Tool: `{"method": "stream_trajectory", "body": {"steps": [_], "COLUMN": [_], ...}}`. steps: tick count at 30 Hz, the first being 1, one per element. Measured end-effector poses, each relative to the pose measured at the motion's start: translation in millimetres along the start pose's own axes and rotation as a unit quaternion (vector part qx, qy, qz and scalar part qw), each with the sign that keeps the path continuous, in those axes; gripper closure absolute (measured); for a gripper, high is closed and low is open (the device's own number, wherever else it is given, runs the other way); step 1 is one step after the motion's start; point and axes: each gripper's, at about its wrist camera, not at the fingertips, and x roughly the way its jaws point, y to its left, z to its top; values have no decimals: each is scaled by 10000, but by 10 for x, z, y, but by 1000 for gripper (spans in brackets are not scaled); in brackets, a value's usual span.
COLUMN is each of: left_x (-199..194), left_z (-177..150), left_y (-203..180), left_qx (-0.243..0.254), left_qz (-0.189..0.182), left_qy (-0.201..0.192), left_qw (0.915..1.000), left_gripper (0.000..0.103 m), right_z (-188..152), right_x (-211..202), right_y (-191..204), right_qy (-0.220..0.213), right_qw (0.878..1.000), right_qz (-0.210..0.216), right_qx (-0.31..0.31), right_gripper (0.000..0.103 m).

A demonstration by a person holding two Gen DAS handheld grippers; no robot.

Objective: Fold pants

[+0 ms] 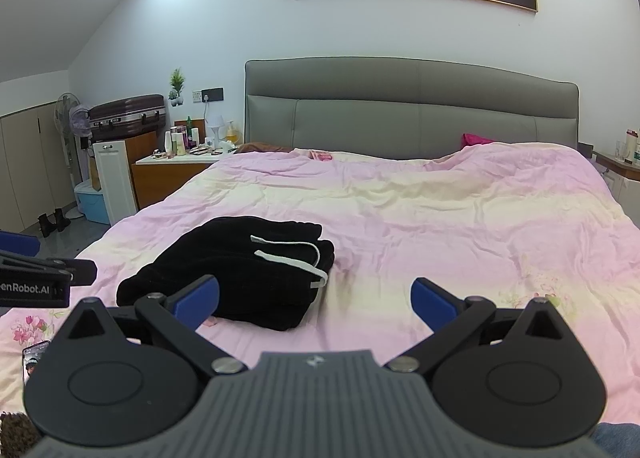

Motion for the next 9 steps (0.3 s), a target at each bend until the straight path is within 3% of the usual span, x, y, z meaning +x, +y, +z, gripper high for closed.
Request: {"method": "stream_trajectory", "body": {"steps": [9], "left_x": [-13], "left_z": [-6], "left_y": [11], "left_qx": [-29], "left_qz": [-74], "left_qy": [-99], "left_qw": [9999], "left_gripper": [11], "right_z": [-4], "right_x": [2], "right_y": [-3], "right_qy": [-6], "right_qw": [10000], "right_qz": [5], "right_qx": [-3], "right_gripper": [5]}}
